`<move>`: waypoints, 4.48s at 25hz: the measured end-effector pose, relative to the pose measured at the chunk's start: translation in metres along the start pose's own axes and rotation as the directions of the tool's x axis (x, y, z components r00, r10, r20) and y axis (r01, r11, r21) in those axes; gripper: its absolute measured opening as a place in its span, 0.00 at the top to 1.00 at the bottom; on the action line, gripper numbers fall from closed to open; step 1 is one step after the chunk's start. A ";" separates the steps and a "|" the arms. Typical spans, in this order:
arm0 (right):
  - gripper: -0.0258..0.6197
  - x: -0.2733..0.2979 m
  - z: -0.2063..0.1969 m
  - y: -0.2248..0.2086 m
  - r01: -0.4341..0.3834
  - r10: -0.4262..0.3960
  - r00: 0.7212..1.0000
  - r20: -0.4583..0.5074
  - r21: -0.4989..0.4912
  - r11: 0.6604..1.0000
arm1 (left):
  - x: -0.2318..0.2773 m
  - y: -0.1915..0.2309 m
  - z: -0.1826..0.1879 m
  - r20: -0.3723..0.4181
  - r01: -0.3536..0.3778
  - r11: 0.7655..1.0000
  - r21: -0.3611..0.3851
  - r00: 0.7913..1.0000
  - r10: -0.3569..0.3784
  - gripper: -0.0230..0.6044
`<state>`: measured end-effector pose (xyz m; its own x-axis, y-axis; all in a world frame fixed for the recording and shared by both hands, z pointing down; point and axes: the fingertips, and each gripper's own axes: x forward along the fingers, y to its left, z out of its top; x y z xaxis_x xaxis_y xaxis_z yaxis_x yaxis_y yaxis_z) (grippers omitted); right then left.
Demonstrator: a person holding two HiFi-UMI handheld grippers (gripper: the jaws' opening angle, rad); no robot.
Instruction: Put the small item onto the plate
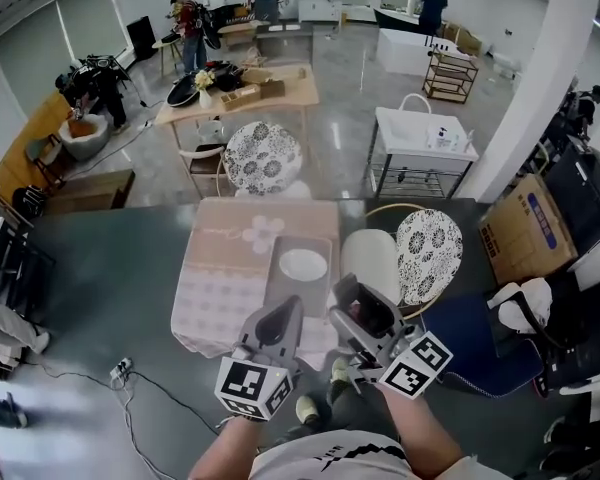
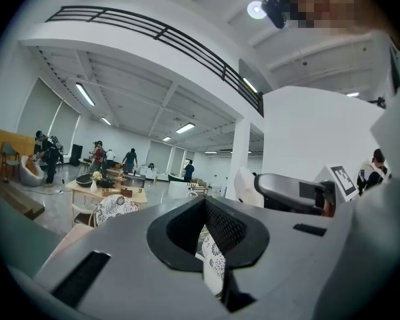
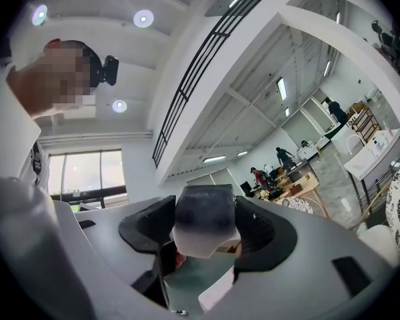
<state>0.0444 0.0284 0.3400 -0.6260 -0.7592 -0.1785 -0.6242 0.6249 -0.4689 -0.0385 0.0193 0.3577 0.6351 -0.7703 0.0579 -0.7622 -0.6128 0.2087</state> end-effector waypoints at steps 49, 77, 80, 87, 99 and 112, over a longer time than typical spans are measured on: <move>0.51 0.143 -0.292 -0.315 -0.135 0.004 0.768 -0.641 -0.155 0.979 | 0.204 0.212 -0.236 -0.168 -0.074 0.996 -0.057 0.984 0.063 0.96; 0.51 0.133 -0.407 -0.370 -0.353 -0.209 0.351 -0.913 -0.336 0.873 | 0.222 0.240 -0.322 -0.268 -0.079 0.995 -0.064 0.962 0.060 0.96; 0.51 0.136 -0.404 -0.367 -0.359 -0.218 0.354 -0.910 -0.347 0.866 | 0.220 0.239 -0.316 -0.272 -0.082 0.994 -0.068 0.960 0.060 0.96; 0.51 0.149 -0.359 -0.334 -0.324 -0.196 0.426 -0.884 -0.351 0.879 | 0.212 0.227 -0.286 -0.291 -0.083 0.994 -0.075 0.955 0.057 0.96; 0.88 0.180 -0.190 -0.241 -0.085 -0.119 0.736 -0.666 -0.265 0.960 | 0.193 0.168 -0.162 -0.272 -0.048 0.995 -0.089 0.962 0.022 0.96; 0.93 0.180 -0.081 -0.183 -0.036 -0.074 0.878 -0.474 -0.218 0.975 | 0.183 0.124 -0.053 -0.144 -0.037 0.999 -0.037 0.989 0.032 0.96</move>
<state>0.0080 -0.2078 0.4634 -0.7246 -0.6261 0.2880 -0.6885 0.6761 -0.2623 -0.0107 -0.1881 0.4463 0.6221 -0.7557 0.2046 -0.7802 -0.5766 0.2426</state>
